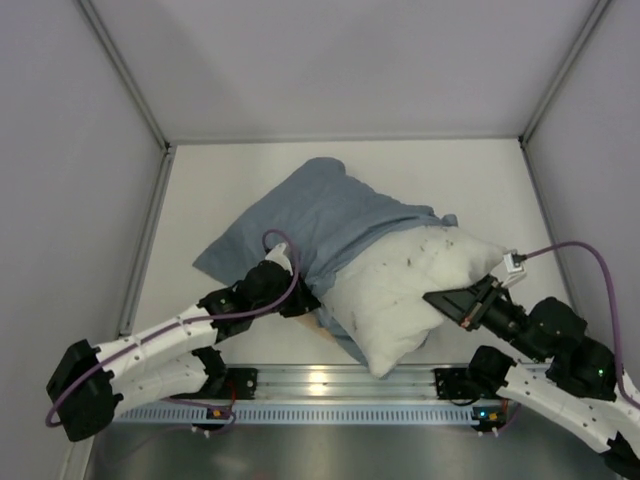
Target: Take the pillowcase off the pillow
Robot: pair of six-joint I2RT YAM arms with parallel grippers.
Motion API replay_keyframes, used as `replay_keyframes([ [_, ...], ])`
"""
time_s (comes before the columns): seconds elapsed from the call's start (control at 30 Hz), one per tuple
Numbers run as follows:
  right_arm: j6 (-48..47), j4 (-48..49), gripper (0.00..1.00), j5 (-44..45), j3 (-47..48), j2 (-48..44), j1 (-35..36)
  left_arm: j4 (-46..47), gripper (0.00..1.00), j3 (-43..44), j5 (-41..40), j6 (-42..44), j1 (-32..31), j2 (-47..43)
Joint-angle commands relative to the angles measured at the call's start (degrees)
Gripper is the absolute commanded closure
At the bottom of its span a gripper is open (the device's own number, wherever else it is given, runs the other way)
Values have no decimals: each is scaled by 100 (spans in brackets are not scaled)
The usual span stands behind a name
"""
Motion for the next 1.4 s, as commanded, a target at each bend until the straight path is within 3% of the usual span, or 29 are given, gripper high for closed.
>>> replay_keyframes([
  [0.0,-132,289,100,265,1088,-567,11,-614,100,86,-1500,32,282,80],
  [0.23,-317,-626,100,714,1898,-1058,11,-940,100,-204,-1184,374,1467,-130],
  [0.37,-282,-653,100,591,1696,-1131,19,-1002,100,-178,-939,611,1610,-350],
  [0.4,-265,-653,100,547,1626,-1104,19,-741,100,-134,-381,864,1610,-438],
  [0.5,-326,-653,100,354,1362,-911,19,-702,45,242,502,1182,1566,-648],
  [0.53,-404,-661,100,319,1248,-893,19,-859,20,375,452,1209,1479,-789],
  [0.57,-440,-688,100,257,1204,-754,19,-1044,15,524,338,1236,1435,-938],
  [0.6,-475,-740,100,265,1177,-692,28,-1254,1,848,163,1236,1382,-1287],
  [0.67,-546,-986,100,371,1168,-498,46,-1896,1,1201,-513,1227,1329,-1623],
  [0.77,-563,-1162,100,424,1089,-164,46,-2056,1,1868,-771,1437,1329,-1906],
  [0.83,-528,-1171,100,406,870,90,37,-2065,1,2457,-560,1797,1329,-1434],
  [0.87,-511,-1189,100,380,774,178,37,-2039,1,2677,-90,1911,1329,-1205],
  [1.0,-475,-1110,100,231,308,504,37,-1924,1,3784,757,2719,1285,455],
  [1.17,-484,-1013,100,11,-123,355,37,-1924,1,5191,1768,3695,1118,2284],
  [1.23,-440,-1013,100,-33,-220,206,37,-1942,1,5673,1892,4002,873,2950],
  [1.37,-423,-1013,100,-112,-194,135,37,-2231,1,6448,1174,4363,355,3944],
])
